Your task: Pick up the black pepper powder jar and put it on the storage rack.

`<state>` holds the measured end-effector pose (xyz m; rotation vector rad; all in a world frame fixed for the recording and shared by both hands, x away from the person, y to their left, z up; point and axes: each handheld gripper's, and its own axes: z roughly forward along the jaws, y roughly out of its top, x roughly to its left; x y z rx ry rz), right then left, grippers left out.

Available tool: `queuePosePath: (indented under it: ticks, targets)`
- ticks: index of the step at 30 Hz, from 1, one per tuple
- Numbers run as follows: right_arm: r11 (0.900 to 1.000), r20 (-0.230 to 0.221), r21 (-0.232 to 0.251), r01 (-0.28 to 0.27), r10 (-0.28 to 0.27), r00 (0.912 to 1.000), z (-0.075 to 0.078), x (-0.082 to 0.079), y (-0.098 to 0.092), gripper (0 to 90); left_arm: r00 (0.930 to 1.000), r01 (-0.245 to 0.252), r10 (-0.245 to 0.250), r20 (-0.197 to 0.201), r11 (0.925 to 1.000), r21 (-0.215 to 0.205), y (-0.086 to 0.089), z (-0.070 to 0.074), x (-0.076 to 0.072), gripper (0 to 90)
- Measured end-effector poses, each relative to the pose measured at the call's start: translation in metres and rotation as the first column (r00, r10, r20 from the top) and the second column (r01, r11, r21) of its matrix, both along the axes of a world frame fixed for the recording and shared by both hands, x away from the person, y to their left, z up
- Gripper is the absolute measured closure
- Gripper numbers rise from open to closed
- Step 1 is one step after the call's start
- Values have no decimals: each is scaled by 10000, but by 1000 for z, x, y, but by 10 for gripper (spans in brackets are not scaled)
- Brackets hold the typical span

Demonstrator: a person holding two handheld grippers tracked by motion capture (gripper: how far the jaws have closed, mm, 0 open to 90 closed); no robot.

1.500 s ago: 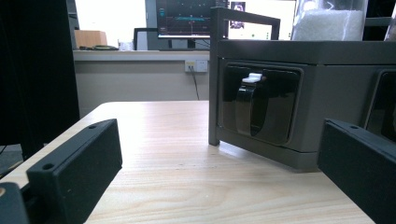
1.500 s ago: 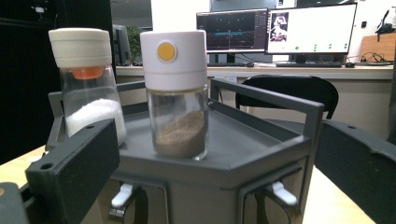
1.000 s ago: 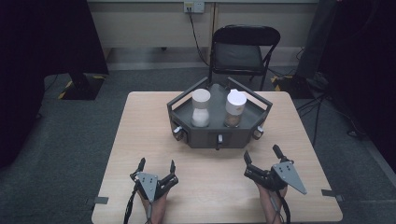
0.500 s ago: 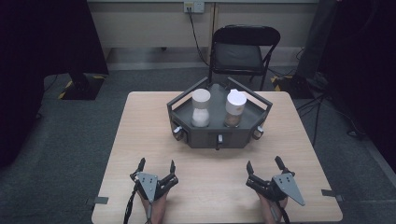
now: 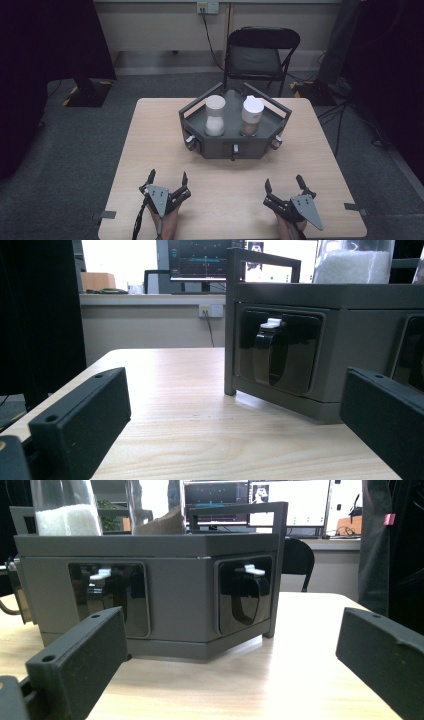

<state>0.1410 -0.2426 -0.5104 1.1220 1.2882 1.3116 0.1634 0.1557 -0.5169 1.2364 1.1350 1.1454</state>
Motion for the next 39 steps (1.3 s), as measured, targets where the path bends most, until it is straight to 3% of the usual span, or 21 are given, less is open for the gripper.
queuePosePath:
  ticks: [5,39]
  targets:
    - [9999,-17,-150,3,-3,10000,-3,0,1,0,10000,0,0,-6,10000,4,0,0,0,0]
    - [9999,-45,-20,150,-150,9999,-5,-1,2,0,10000,-3,3,0,10000,2,0,0,0,0]
